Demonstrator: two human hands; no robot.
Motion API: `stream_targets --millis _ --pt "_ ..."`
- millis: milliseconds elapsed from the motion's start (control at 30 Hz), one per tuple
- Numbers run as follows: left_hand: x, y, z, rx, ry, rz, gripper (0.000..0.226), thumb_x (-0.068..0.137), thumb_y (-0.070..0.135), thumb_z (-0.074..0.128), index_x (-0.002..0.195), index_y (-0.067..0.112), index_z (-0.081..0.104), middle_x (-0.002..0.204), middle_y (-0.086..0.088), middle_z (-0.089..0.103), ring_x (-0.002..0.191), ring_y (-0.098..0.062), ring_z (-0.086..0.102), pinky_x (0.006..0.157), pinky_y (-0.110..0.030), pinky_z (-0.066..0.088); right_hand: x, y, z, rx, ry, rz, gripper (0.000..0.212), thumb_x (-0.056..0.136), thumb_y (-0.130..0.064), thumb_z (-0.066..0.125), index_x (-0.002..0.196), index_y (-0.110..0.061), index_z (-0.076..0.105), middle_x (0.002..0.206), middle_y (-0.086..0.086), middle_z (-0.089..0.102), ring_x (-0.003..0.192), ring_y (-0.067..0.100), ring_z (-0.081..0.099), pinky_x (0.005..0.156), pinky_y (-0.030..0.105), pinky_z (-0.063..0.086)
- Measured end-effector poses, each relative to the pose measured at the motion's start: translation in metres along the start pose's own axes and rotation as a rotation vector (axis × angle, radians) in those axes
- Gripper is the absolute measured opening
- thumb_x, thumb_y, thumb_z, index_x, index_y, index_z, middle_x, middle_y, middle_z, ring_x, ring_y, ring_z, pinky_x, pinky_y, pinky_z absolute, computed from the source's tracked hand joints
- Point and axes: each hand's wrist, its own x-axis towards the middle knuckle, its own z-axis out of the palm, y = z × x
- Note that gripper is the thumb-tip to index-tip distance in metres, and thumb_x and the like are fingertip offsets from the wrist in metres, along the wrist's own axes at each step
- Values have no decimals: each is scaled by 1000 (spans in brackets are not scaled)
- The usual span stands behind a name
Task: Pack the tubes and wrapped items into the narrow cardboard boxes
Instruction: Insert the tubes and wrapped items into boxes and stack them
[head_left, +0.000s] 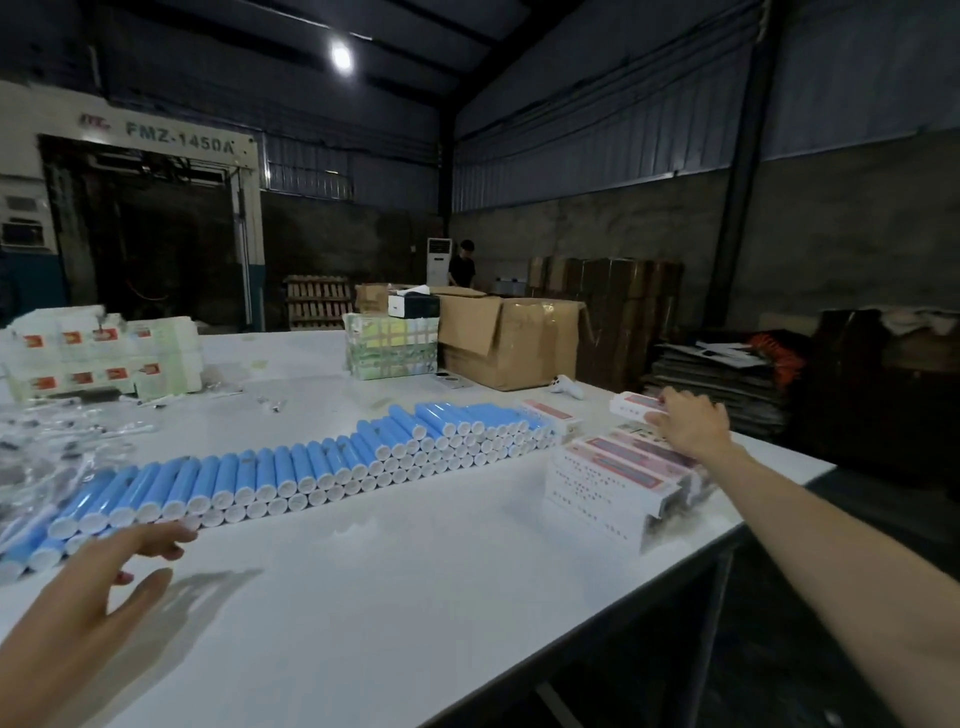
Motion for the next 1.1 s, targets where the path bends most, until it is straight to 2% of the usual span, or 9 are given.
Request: stream_targets --millis 133,200,300,467,567,633,767,933,1100 --pt "4 -20 0 -13 -56 -54 40 85 54 55 121 53 70 109 26 75 104 6 64 69 -11 49 5 12 14 -6 -89 31 40 108 -42 51 140 -18 51 145 15 56 136 36 50 115 50 34" --pt "3 -25 -1 -14 -83 -48 40 84 55 55 120 50 72 114 22 75 108 -4 67 67 -12 49 6 15 22 -56 -129 31 43 110 -41 46 146 -18 45 150 16 52 139 36 46 118 52 32" --pt "2 -18 -5 -25 -100 -55 41 84 54 54 120 47 73 110 20 75 105 2 63 69 -14 48 6 17 26 -92 -155 31 48 110 -41 42 151 -17 38 155 17 46 142 37 43 119 52 30" --pt "-4 16 -4 11 -11 -20 35 88 52 52 119 48 70 111 23 73 105 4 61 79 -16 47 -1 -17 21 -53 108 -72 45 110 -39 42 146 -12 46 145 16 55 134 35 50 112 48 38" --pt "-9 32 -1 26 31 -8 30 90 43 57 117 45 71 111 21 72 104 4 63 79 -18 48 -17 -81 14 86 238 -230 29 110 -32 41 124 -16 59 121 8 66 108 25 59 97 44 45" --pt "-11 39 0 31 24 -25 34 89 29 59 115 46 71 108 20 72 97 3 66 78 -17 49 -35 -136 12 312 223 -305 23 109 -29 43 109 -15 62 103 5 68 92 22 60 86 41 49" --pt "-11 48 -4 59 41 -4 40 97 17 63 117 51 68 112 20 69 95 -2 67 76 -17 50 -89 -252 11 706 93 -475 28 110 -30 42 104 -13 63 87 6 68 81 26 65 70 39 51" --pt "-15 69 -13 402 24 45 31 100 20 72 119 43 66 106 27 65 85 6 63 67 -17 48 -180 -377 13 913 -105 -711 27 108 -29 49 97 -11 65 72 6 63 74 30 61 67 45 49" --pt "-13 76 -23 555 51 -42 19 106 24 56 121 31 65 107 14 75 88 -15 71 66 -34 49 -259 -459 22 1128 -284 -705 32 106 -35 51 79 -18 57 65 -3 57 68 19 57 68 42 47"
